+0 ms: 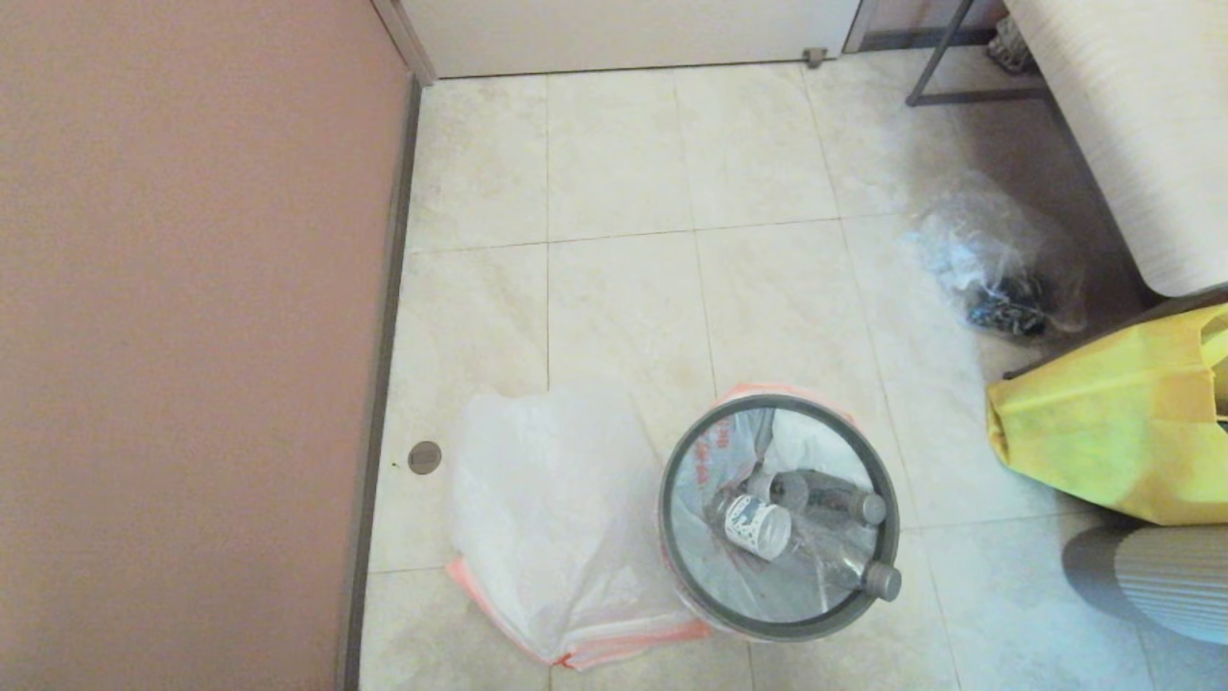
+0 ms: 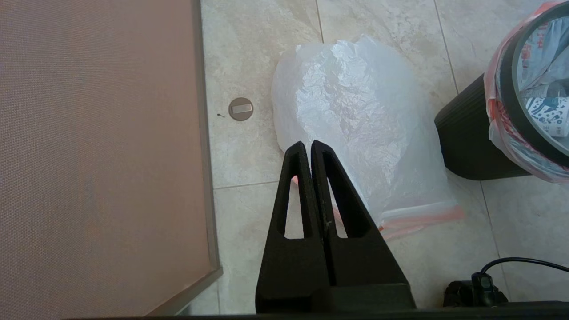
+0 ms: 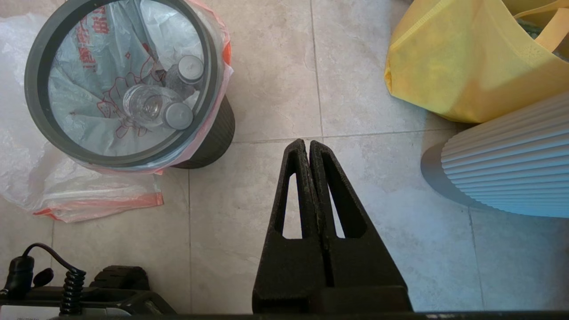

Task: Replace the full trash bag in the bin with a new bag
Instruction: Place the trash can ring on the floor

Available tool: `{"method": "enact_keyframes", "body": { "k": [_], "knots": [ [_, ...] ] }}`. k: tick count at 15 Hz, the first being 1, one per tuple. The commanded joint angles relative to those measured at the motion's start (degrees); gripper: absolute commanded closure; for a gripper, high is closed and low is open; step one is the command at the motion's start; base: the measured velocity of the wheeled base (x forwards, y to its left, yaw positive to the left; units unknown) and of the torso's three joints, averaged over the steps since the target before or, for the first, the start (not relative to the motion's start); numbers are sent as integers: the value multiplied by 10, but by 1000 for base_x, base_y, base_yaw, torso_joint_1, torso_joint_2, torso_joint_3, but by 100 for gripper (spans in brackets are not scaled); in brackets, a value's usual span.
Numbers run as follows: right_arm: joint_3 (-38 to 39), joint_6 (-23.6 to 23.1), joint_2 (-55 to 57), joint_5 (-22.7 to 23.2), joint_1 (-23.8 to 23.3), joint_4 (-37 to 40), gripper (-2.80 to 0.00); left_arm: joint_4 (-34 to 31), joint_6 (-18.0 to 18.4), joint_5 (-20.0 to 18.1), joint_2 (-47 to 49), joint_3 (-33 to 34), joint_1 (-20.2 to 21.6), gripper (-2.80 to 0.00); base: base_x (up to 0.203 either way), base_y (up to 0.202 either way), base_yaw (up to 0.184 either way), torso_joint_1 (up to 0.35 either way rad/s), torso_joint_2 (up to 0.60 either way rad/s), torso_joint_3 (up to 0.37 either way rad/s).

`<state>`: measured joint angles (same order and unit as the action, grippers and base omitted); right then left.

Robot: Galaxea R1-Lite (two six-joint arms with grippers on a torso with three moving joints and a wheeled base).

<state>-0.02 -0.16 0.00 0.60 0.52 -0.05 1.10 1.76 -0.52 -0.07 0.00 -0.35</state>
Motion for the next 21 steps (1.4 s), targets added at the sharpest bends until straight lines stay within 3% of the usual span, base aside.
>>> {"method": "enact_keyframes", "body": {
  "k": [1, 10, 14, 17, 21],
  "knots": [
    [0, 0, 1, 0, 0, 0, 0, 0, 0, 0, 1, 4, -1, 0, 0, 0, 0, 0, 0, 0],
    [-5, -1, 1, -2, 0, 9, 0, 0, 0, 0, 1, 4, 0, 0, 0, 0, 0, 0, 0, 0],
    [-97, -3, 24, -1, 0, 65, 0, 0, 0, 0, 1, 4, 0, 0, 0, 0, 0, 0, 0, 0],
    [-165, -8, 127, -9, -2, 108, 0, 0, 0, 0, 1, 4, -1, 0, 0, 0, 0, 0, 0, 0],
    [-270, -33, 326, -26, -4, 112, 0, 0, 0, 0, 1, 4, 0, 0, 0, 0, 0, 0, 0, 0]
  ]
}}
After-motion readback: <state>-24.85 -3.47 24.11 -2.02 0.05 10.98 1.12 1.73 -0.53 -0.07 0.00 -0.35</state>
